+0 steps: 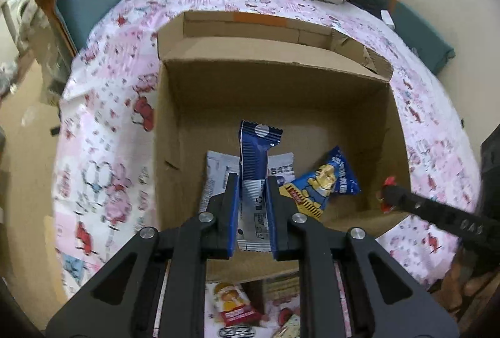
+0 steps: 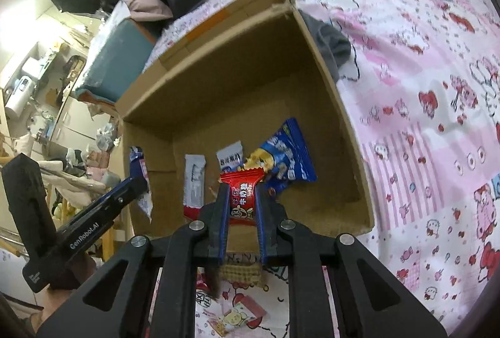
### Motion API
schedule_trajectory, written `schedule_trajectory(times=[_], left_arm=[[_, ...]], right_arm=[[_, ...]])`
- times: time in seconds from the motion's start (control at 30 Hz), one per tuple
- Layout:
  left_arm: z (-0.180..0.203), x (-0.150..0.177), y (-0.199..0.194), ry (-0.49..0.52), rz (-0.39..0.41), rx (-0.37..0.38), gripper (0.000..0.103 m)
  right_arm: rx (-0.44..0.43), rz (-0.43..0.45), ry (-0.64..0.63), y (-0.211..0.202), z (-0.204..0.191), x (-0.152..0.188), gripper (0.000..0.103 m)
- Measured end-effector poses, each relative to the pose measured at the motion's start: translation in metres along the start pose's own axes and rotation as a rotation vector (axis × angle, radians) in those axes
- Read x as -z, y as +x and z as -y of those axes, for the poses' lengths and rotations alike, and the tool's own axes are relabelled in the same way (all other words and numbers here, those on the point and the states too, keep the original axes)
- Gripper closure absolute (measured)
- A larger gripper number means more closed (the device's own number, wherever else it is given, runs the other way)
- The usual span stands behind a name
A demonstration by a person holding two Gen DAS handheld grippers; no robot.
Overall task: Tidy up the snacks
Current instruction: 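Carry both snacks into the box and open both tools to release them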
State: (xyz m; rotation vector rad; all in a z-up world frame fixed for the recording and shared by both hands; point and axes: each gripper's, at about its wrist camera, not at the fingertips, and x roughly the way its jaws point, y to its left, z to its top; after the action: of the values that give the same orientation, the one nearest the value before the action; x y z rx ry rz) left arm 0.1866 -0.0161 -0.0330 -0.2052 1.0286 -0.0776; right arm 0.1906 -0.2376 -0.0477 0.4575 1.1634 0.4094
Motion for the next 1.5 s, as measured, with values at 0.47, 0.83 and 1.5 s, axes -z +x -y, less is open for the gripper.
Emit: schedule_trajectory(times=[0.47,0.83,1.5], left_arm=[[-0.003,0.01,0.016,-0.027,-0.066,0.012,0.089],[-0.003,0.015,0.018,-0.032,-0.097,-0.008,0.034],[-0.039,0.032,-0.037,-0.138,-0.02,-0.088,0.034]], right_arm=[[0.023,-0.026,0.043,0.011,0.008,-0.001,0.083],[0.004,-0.005,0.017,0.008,0.0,-0.002,0.04],[-0.033,0.029,0.088,-0.023,0.008,0.017,0.039]])
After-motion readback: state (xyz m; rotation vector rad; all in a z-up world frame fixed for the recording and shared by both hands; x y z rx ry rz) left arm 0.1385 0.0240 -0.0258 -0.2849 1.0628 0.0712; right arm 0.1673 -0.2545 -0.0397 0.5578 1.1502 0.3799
